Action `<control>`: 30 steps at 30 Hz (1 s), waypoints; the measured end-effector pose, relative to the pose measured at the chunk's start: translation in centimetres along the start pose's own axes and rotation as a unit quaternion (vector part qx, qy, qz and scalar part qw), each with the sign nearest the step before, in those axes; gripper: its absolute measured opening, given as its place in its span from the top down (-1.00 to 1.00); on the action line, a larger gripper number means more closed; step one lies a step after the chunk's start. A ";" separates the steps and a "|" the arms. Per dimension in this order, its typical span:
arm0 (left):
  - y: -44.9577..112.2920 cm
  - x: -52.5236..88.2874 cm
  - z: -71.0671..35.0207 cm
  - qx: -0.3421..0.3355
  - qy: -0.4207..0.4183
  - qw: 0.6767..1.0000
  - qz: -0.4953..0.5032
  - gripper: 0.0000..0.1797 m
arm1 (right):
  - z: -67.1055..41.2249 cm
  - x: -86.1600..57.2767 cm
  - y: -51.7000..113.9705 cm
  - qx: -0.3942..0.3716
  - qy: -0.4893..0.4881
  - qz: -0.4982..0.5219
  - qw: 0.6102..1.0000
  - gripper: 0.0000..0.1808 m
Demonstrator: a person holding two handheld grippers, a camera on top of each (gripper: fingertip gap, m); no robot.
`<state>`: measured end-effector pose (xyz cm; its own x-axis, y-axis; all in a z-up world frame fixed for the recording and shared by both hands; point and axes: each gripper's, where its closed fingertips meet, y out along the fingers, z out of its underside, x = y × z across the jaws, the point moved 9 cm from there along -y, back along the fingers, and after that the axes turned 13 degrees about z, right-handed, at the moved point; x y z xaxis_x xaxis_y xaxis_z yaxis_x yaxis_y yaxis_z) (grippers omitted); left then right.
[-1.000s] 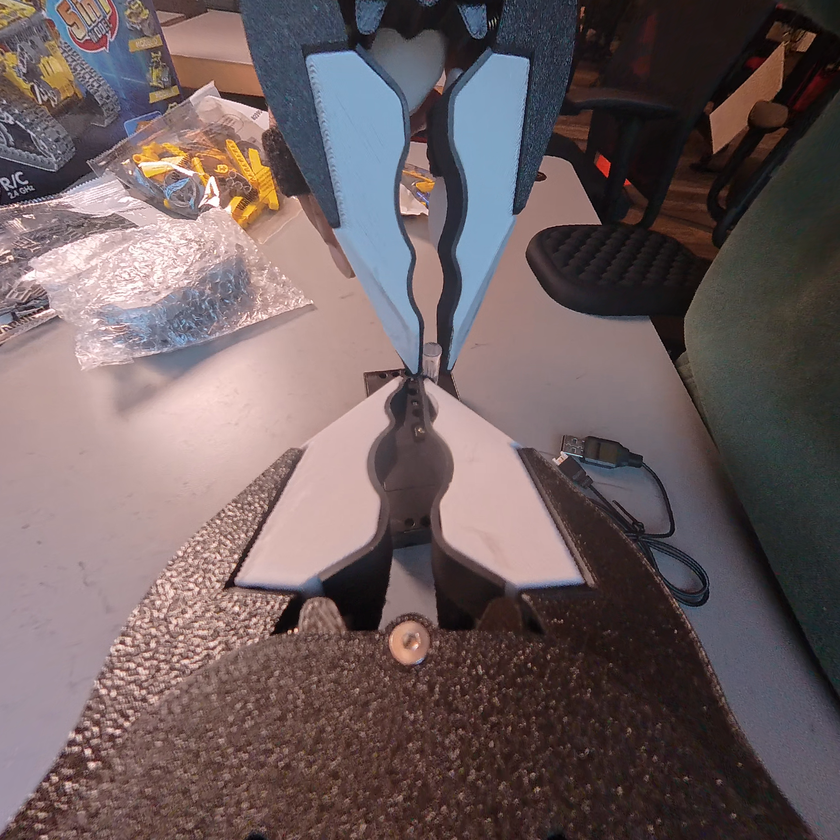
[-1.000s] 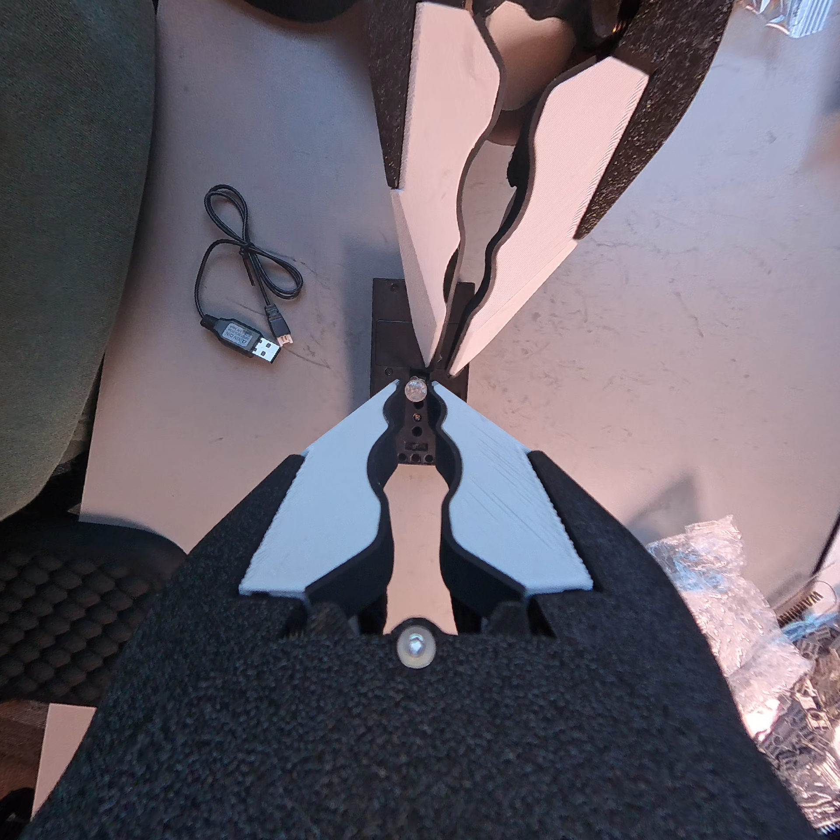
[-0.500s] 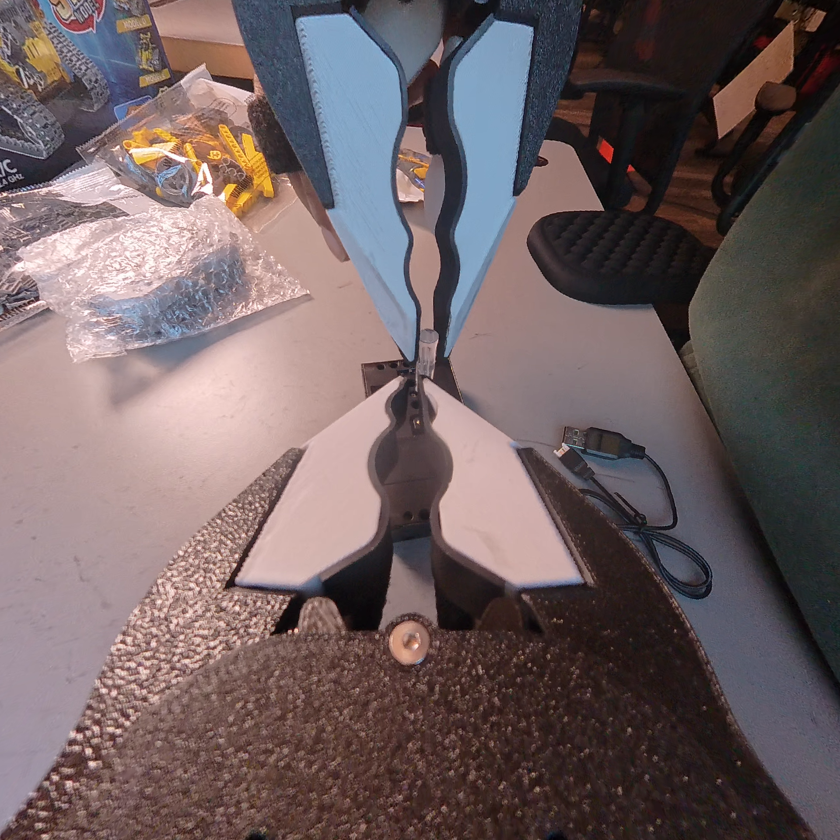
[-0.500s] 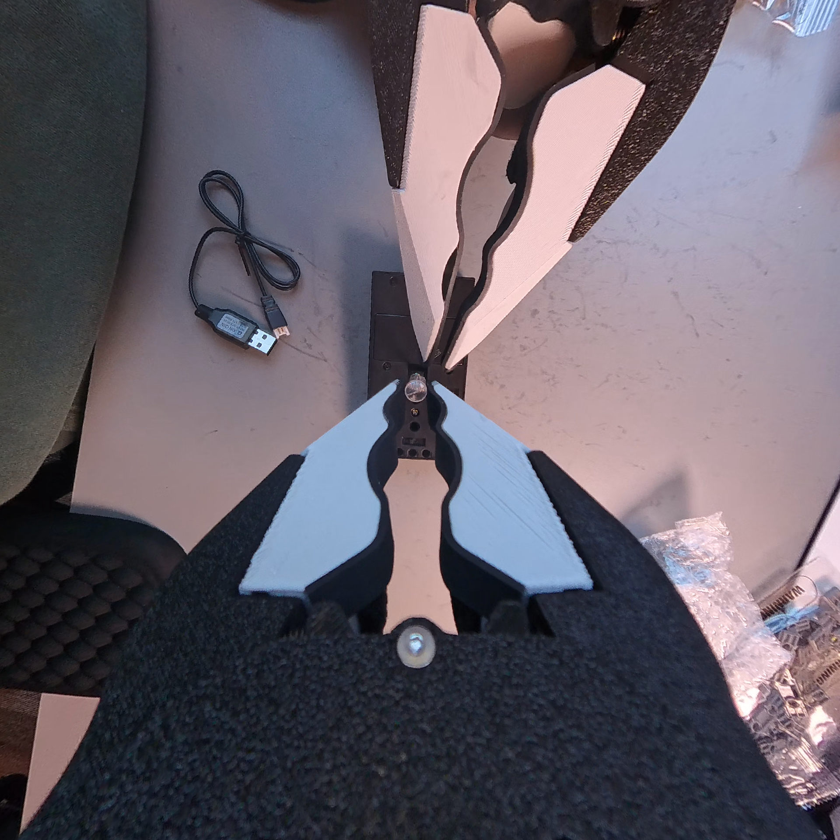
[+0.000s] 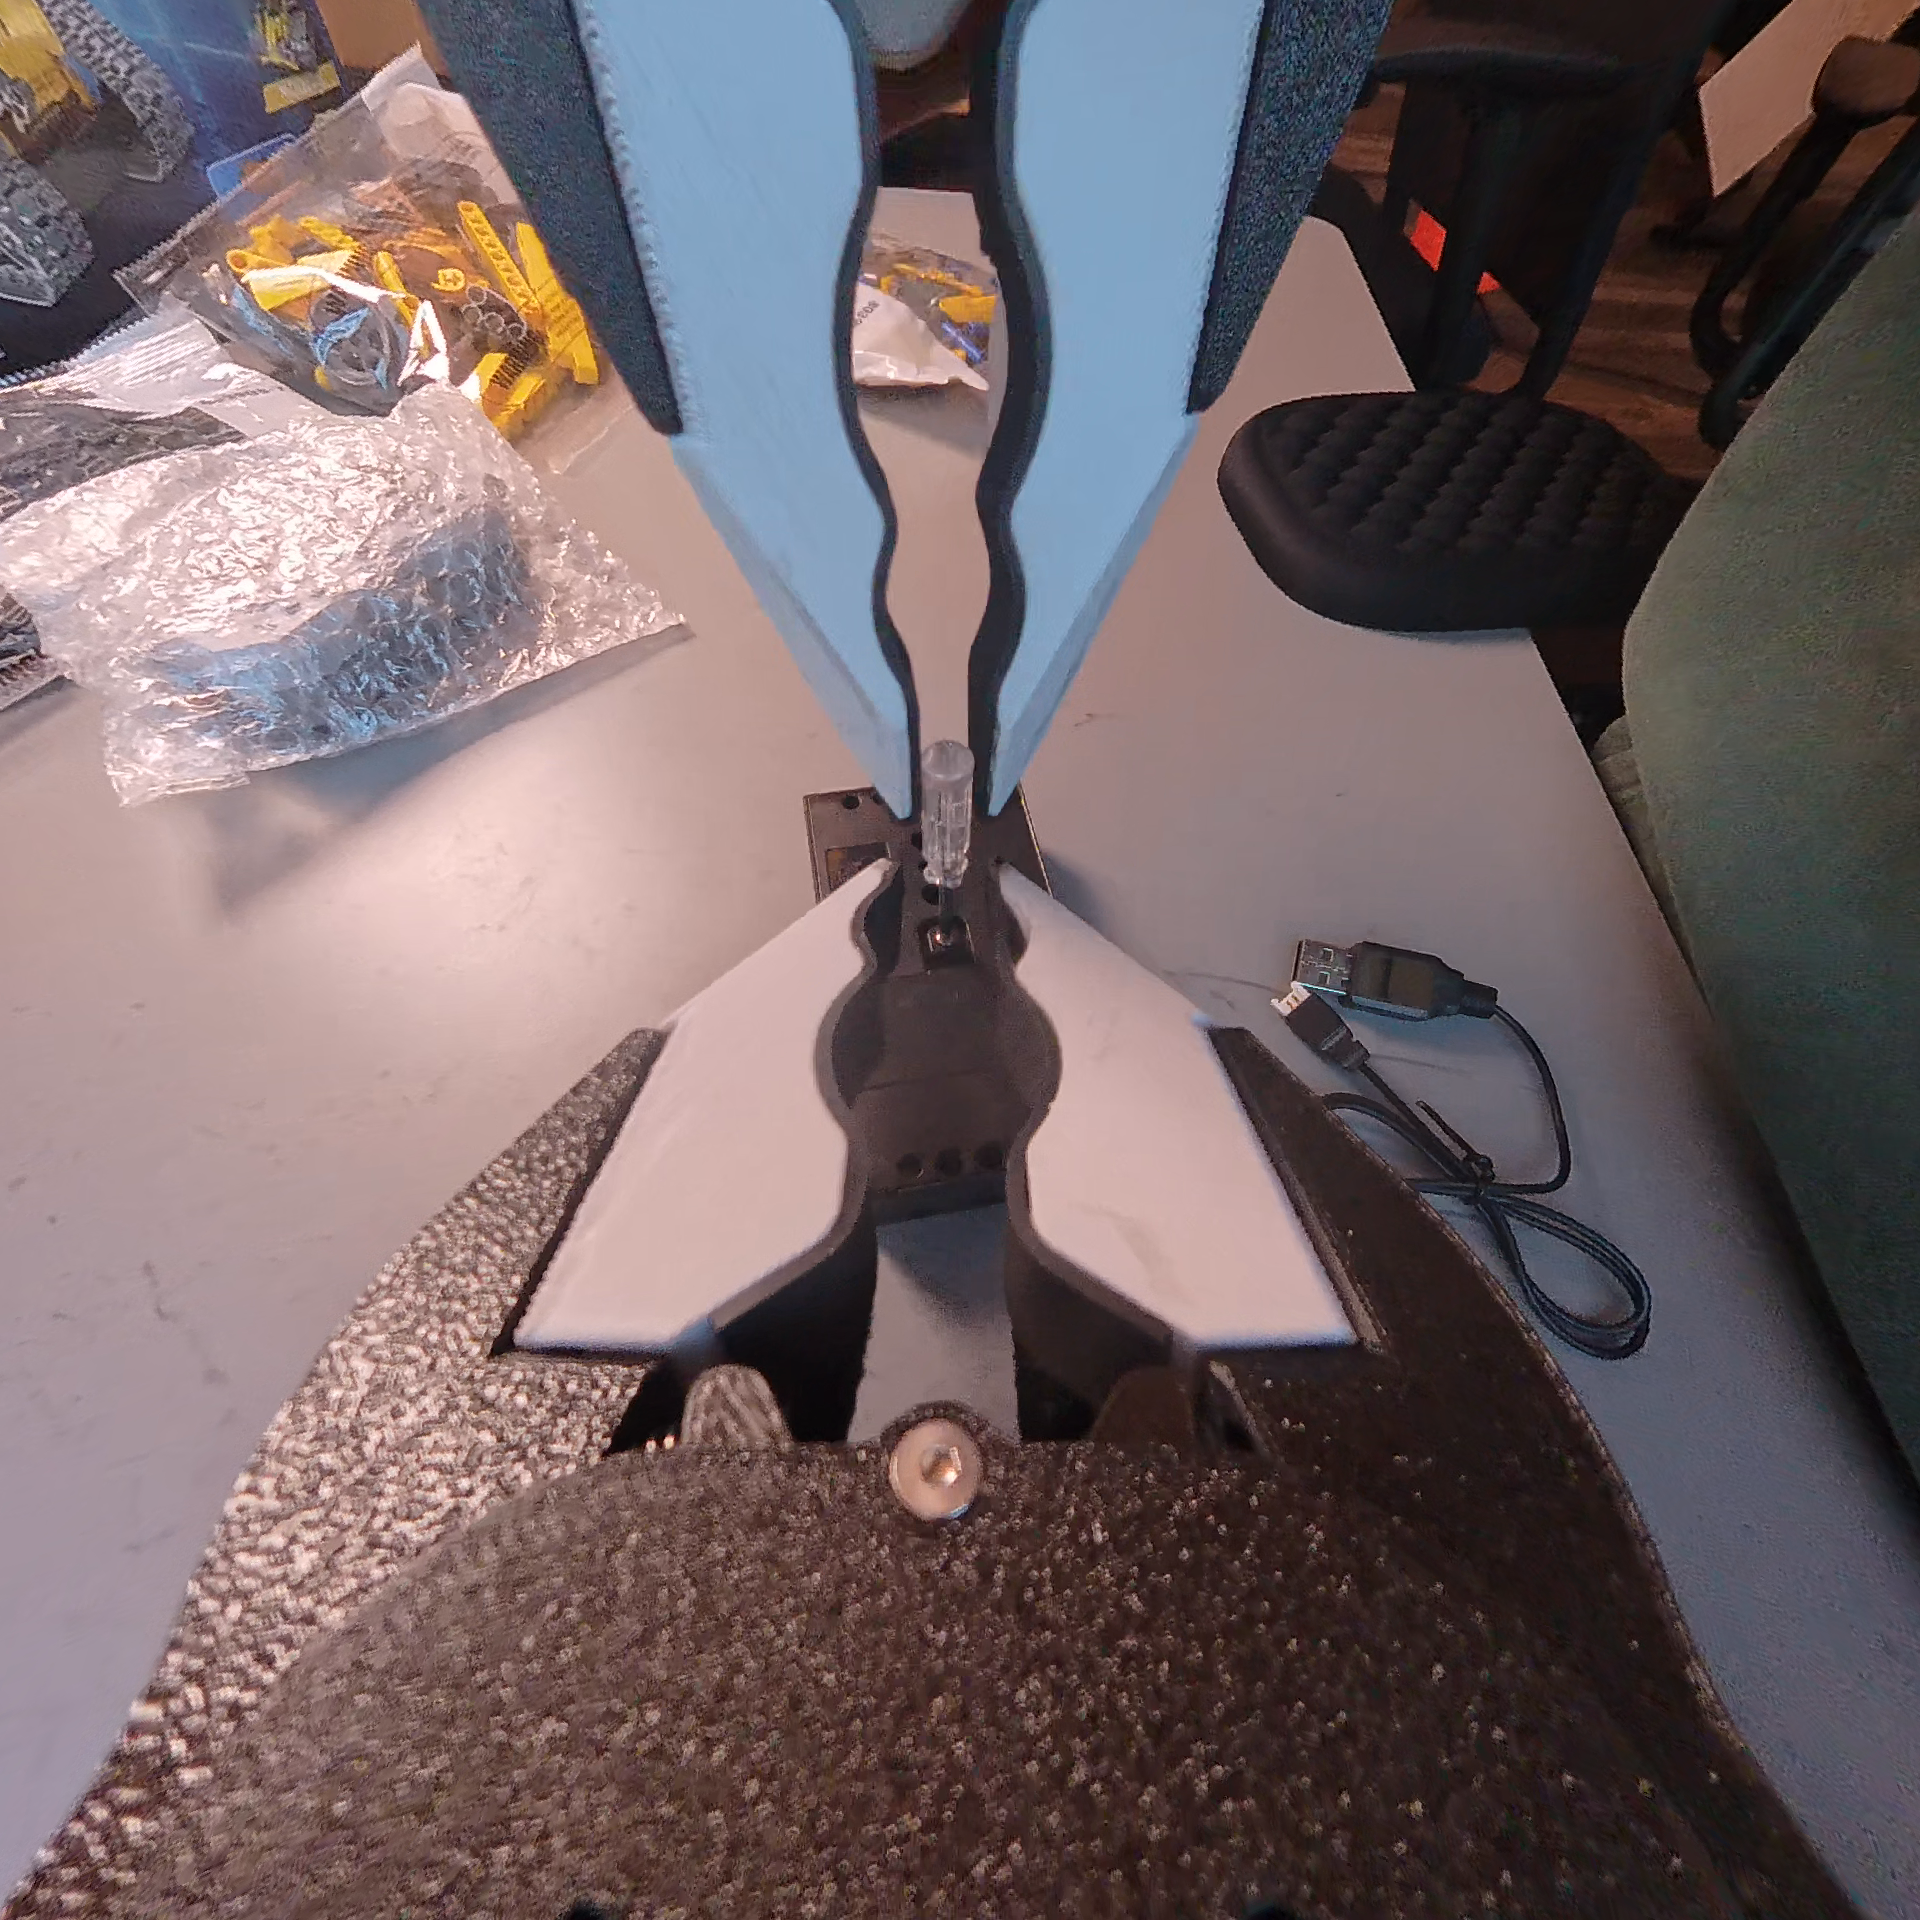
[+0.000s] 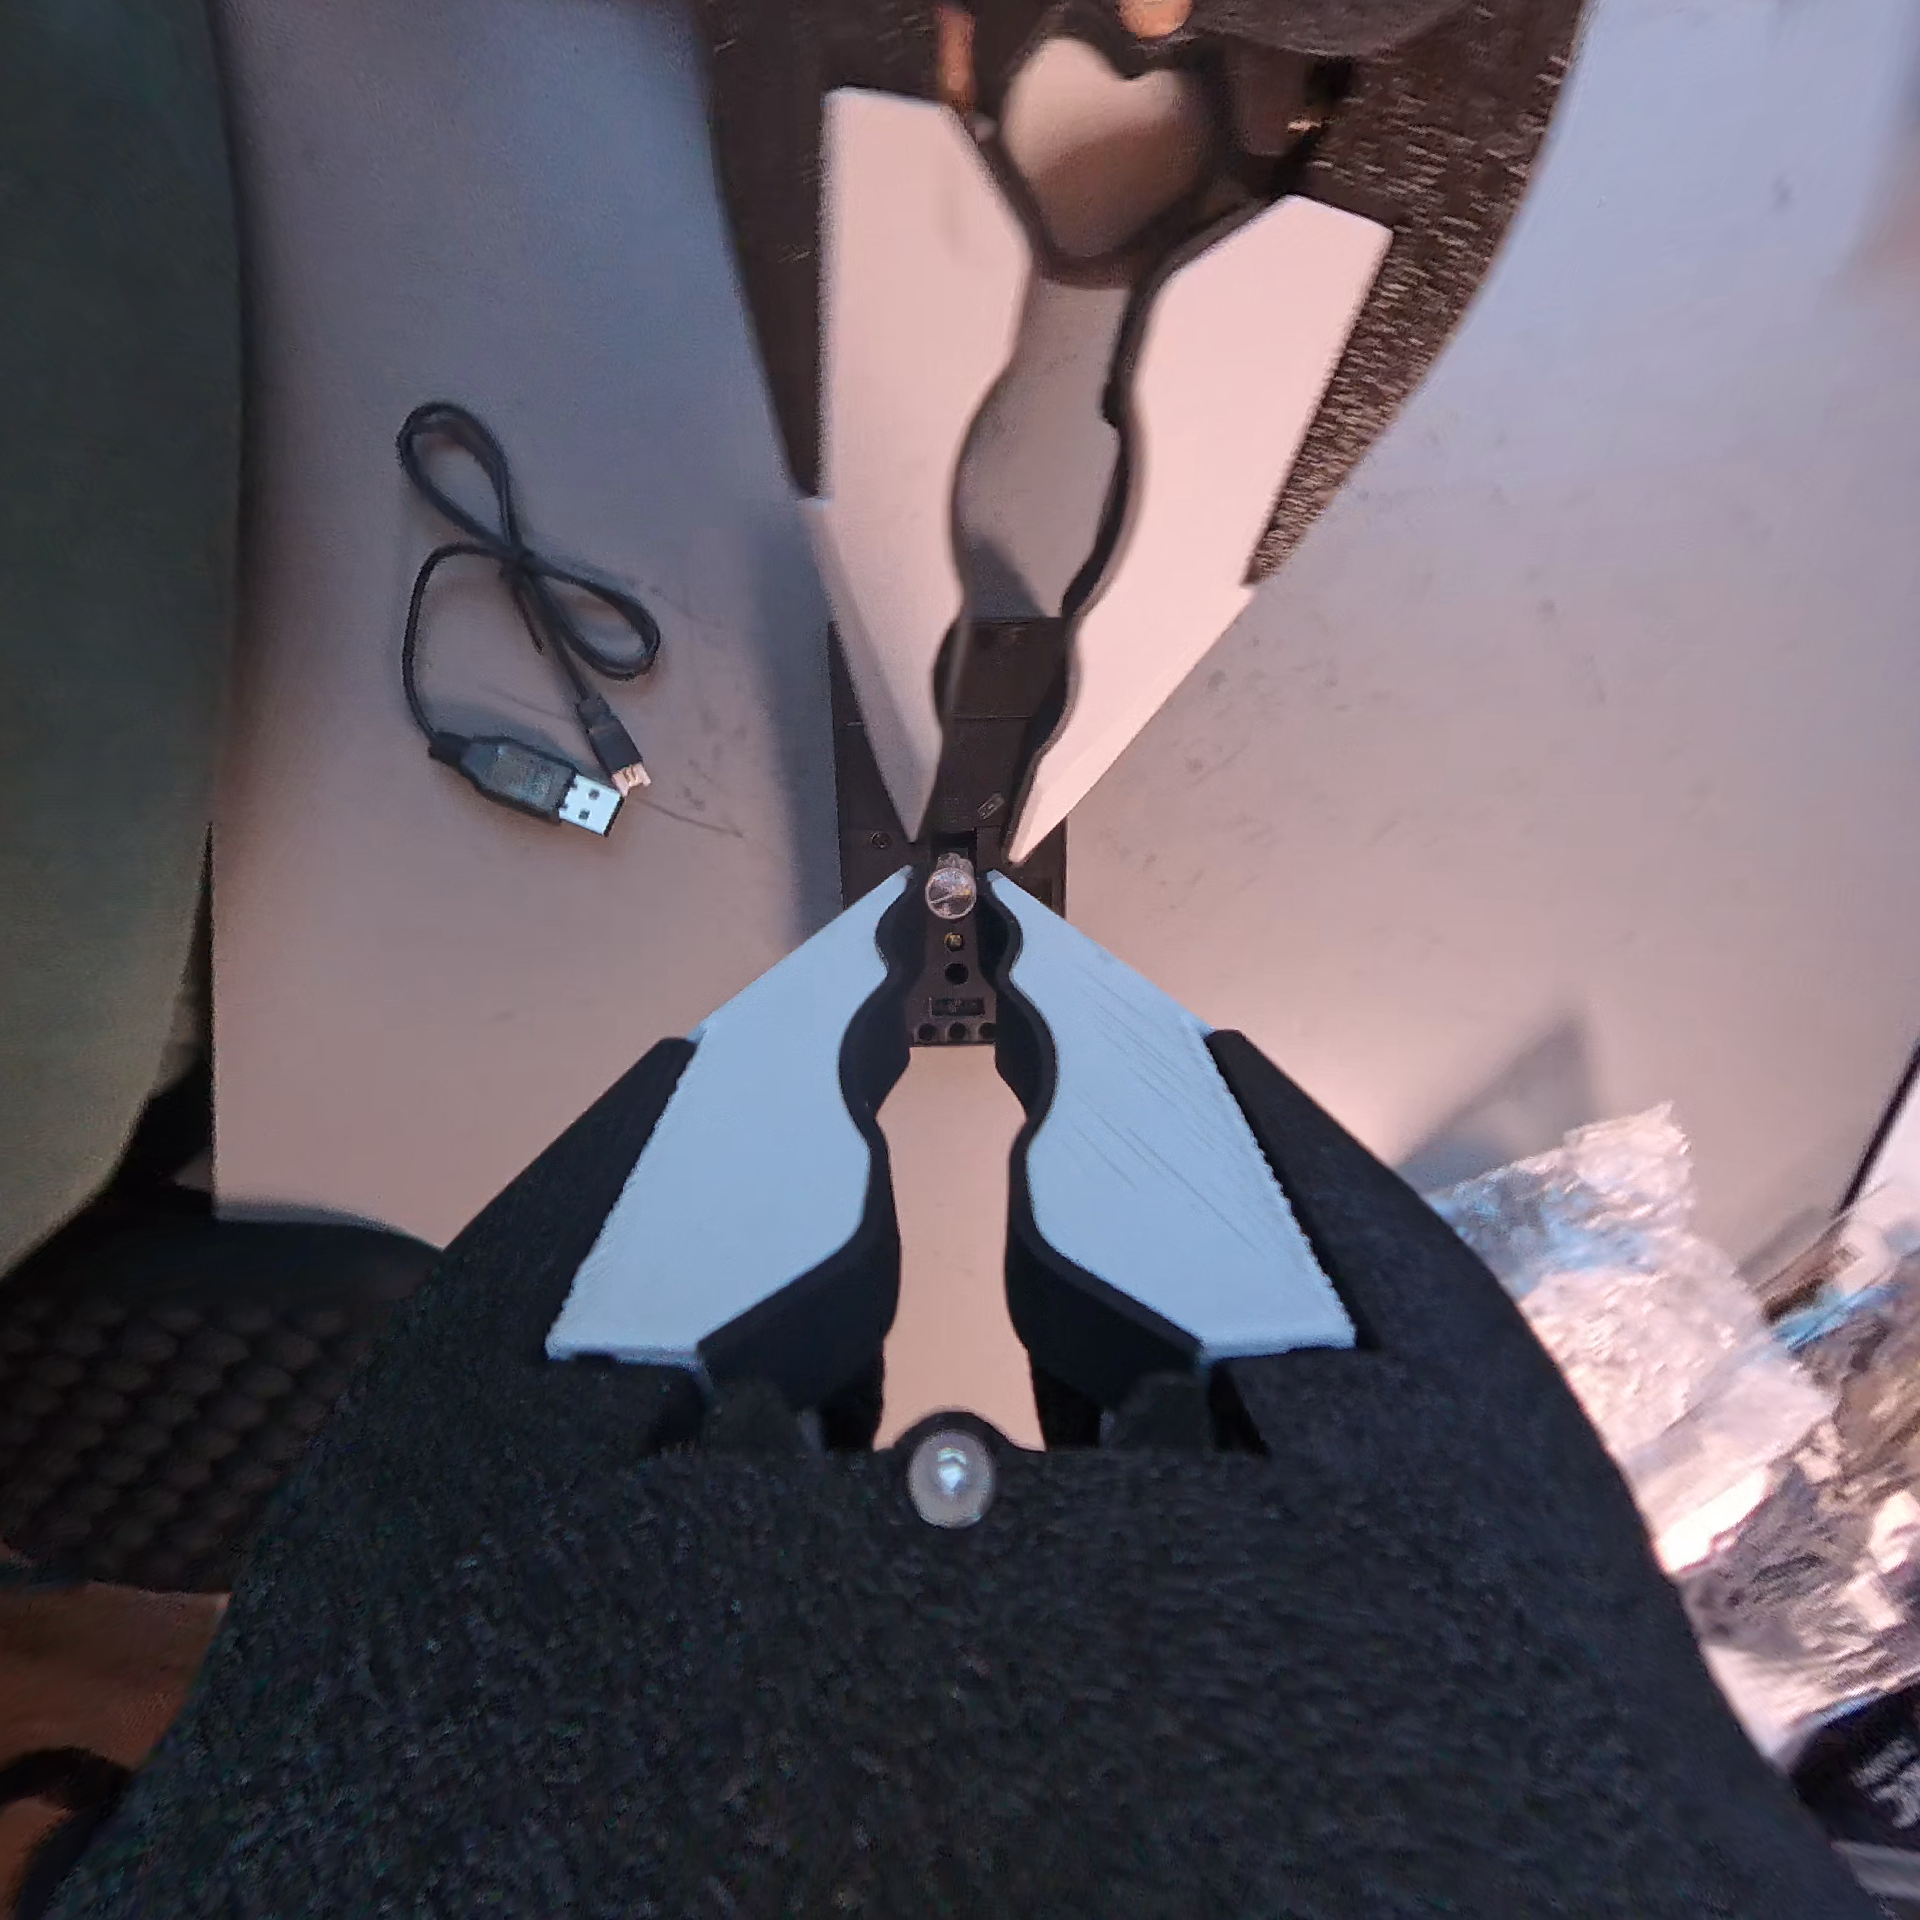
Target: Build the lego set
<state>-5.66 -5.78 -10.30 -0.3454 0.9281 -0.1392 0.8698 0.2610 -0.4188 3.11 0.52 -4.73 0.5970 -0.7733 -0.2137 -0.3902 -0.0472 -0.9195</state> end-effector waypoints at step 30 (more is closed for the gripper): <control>0.8 -0.1 0.3 -0.003 0.017 1.000 0.011 0.91 | 2.8 -1.8 -2.1 -0.146 -0.070 -0.013 0.987 0.84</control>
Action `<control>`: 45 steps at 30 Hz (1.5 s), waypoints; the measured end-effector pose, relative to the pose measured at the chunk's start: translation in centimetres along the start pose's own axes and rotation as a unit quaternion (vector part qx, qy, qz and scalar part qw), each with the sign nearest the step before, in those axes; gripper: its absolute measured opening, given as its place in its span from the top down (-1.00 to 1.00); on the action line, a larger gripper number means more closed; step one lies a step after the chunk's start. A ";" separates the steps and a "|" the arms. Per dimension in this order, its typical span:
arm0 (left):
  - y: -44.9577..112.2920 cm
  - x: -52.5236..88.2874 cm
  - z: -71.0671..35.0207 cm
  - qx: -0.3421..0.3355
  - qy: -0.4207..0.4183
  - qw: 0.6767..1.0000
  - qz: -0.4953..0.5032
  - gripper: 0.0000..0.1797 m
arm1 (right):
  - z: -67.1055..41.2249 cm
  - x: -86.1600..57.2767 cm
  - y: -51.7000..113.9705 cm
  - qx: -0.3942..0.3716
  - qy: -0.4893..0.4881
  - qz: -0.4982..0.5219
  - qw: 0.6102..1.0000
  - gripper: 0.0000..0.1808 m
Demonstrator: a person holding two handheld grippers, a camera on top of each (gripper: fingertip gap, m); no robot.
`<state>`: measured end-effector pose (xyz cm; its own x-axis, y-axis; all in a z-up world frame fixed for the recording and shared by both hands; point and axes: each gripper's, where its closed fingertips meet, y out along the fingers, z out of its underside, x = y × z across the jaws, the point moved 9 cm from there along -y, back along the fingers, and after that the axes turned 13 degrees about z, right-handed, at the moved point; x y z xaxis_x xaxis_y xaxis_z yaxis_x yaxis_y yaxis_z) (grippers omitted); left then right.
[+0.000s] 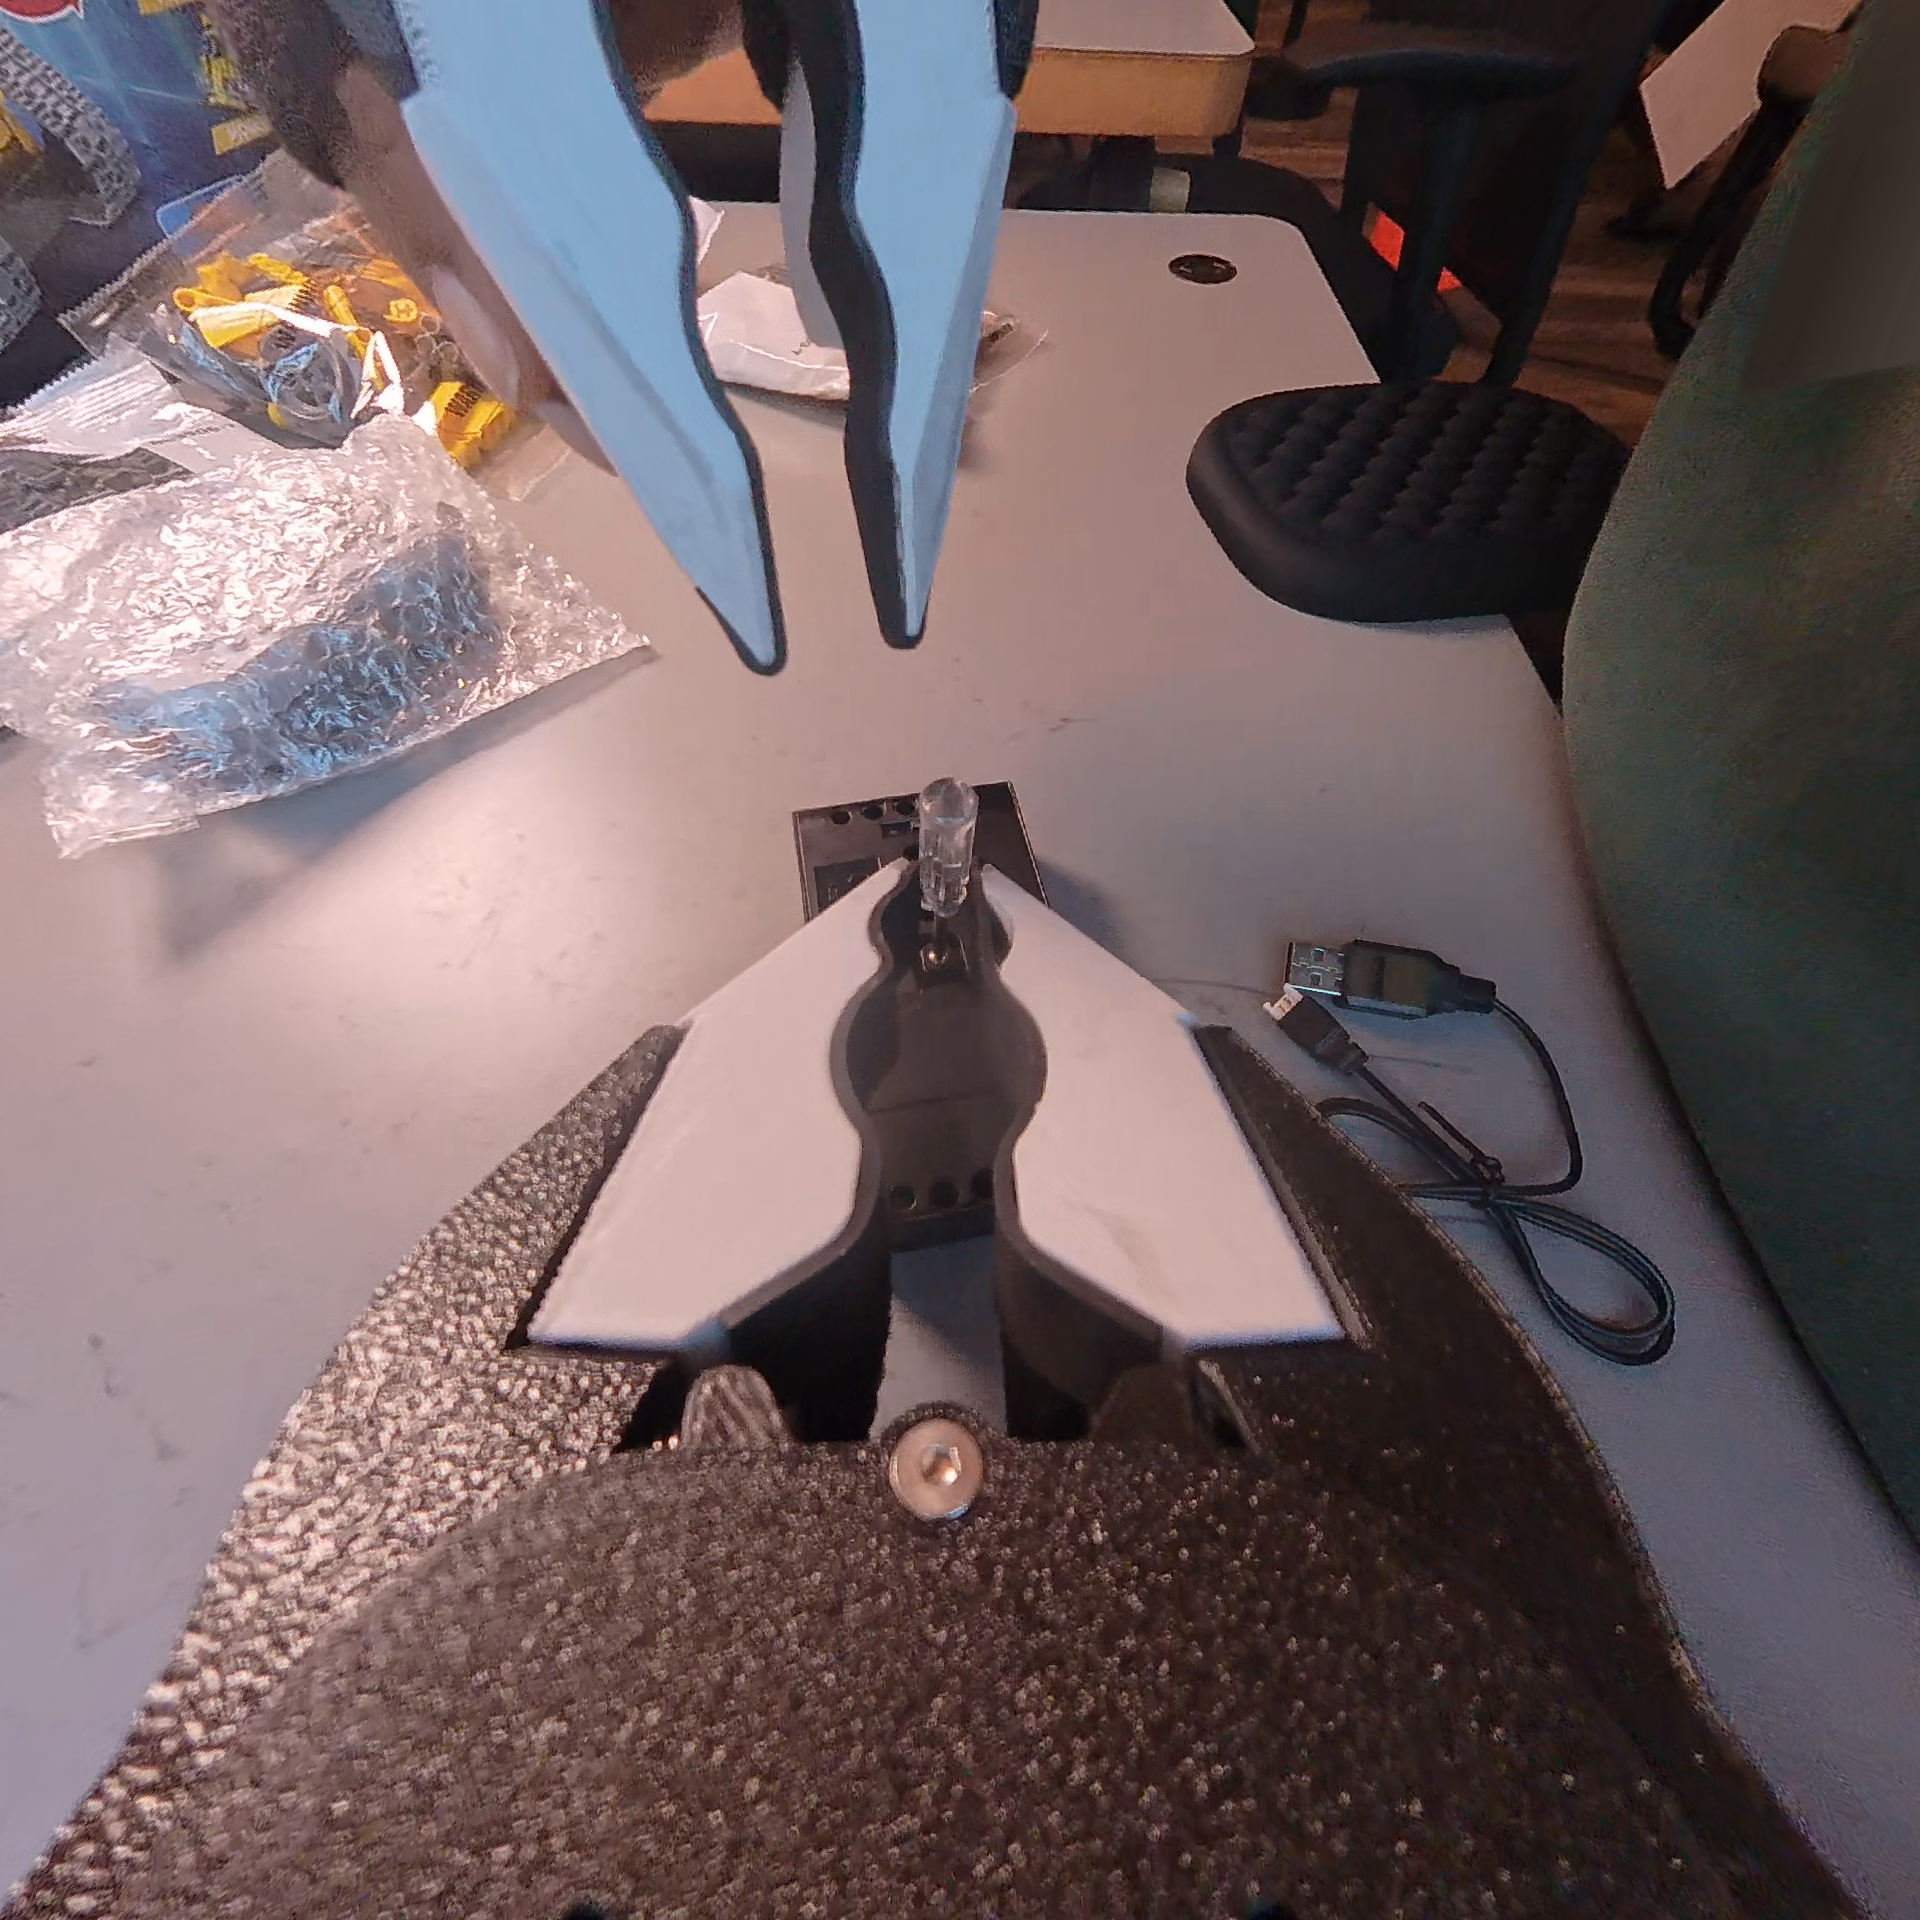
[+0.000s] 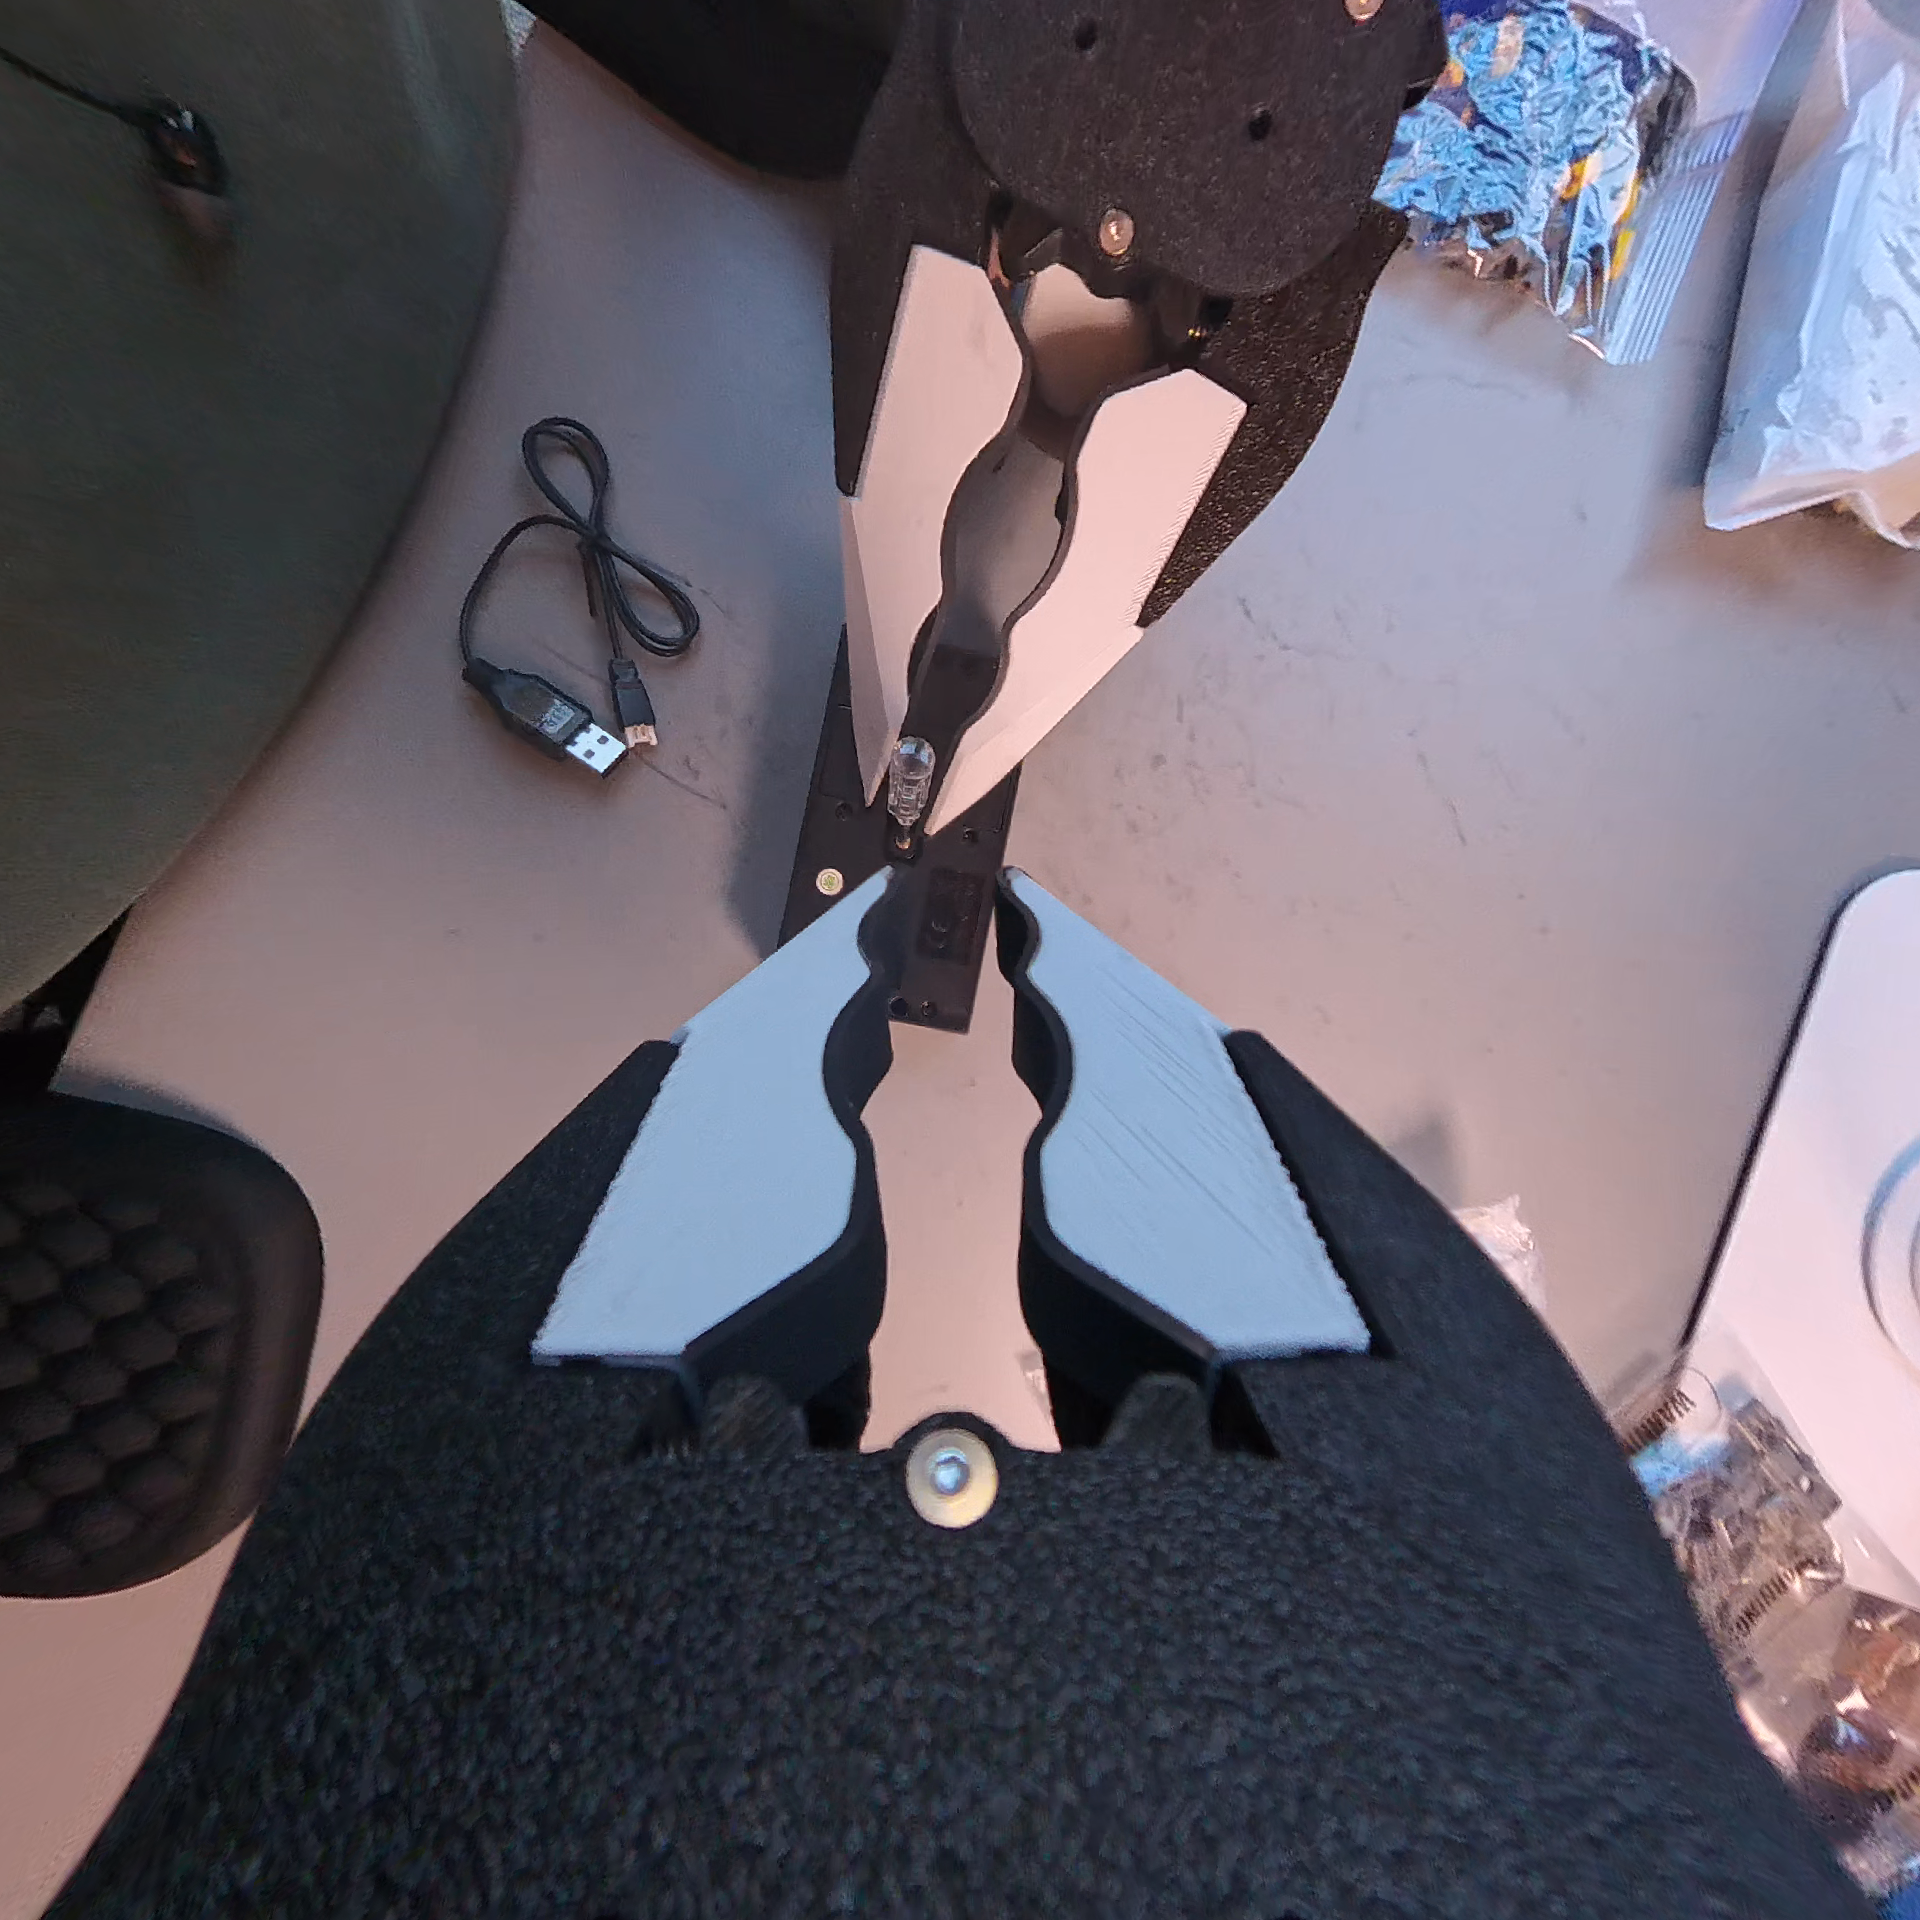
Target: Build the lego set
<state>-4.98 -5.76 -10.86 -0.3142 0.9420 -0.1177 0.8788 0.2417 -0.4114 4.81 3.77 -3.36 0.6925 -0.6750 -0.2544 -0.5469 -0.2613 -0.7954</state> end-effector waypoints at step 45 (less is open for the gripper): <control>0.2 0.4 -0.2 0.006 0.004 0.999 0.044 0.91 | -1.6 1.0 1.2 -0.010 -0.122 -0.048 0.991 0.85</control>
